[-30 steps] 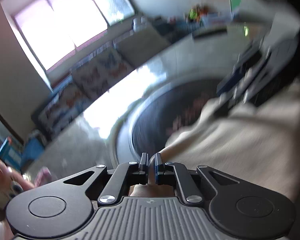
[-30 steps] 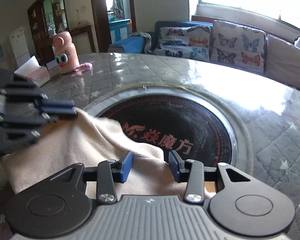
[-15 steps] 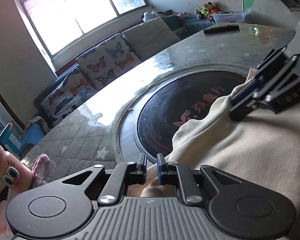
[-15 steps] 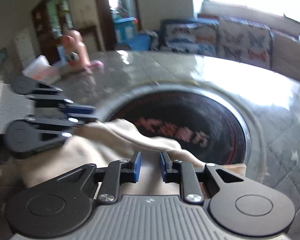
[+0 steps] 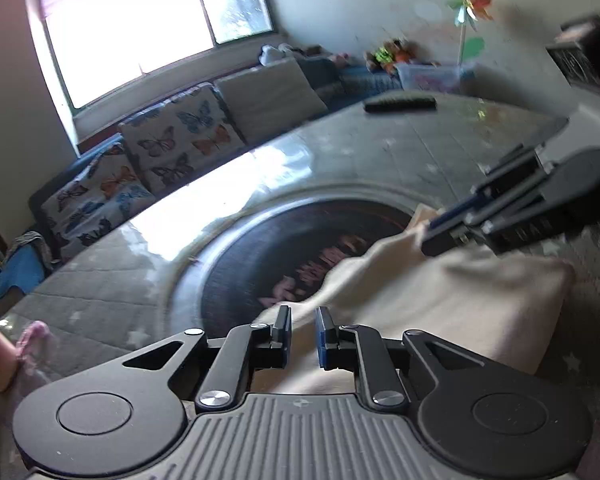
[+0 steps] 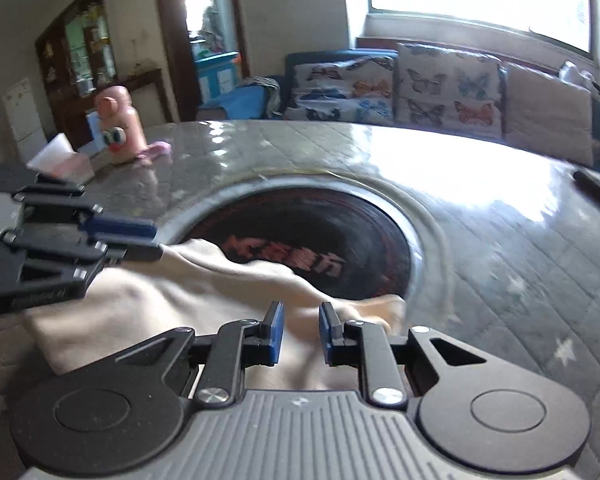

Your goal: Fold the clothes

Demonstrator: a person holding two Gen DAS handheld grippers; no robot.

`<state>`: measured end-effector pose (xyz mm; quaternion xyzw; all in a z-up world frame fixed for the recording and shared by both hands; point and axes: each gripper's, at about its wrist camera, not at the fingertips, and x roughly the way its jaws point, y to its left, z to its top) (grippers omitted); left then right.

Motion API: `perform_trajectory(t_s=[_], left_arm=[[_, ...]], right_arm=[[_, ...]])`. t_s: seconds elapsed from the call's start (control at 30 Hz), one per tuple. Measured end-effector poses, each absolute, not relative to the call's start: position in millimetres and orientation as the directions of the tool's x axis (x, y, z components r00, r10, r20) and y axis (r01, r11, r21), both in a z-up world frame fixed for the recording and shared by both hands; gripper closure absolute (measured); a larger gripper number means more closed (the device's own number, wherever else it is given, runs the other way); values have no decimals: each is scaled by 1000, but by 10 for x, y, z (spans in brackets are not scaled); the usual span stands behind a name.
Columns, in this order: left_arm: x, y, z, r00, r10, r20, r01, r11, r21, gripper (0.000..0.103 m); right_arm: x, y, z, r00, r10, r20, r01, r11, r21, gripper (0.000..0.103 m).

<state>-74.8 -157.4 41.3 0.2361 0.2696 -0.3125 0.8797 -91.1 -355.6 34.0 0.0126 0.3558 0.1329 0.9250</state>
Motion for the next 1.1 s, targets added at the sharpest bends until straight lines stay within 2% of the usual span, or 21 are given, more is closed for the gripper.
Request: perform_trajectory(t_s=[0.17,0.37,0.5,0.73,0.87,1.1], left_arm=[[-678,-1641,217,651,-382,-656,670,695,260,88],[-682,-1574,225,657,-378,-653,655,714,246,87],[-807,-1525,352,667,-408,-624,657,717,233,83],[-1213,-1280,500,657,-462,-596,674,714,189,83],[-1441,-1090,460,660,-445,-605,668,716,203,83],[-1568,-784,344,663,-418,-621,622,769,146,82]], right_arm=[[-841,-3713,193,719,231,-655,-187,973,138,86],[-908,-3855,361,749,216,-626,-159,976,147,85],[-1062,-3860,487,733,259,-629,-208,966,156,85],[-1371,-3629,464,671,334,-662,-327,935,139,85],[-1462,-3599,311,670,313,-673,-315,941,123,85],[-1493,-3566,332,672,302,-676,-314,943,109,83]])
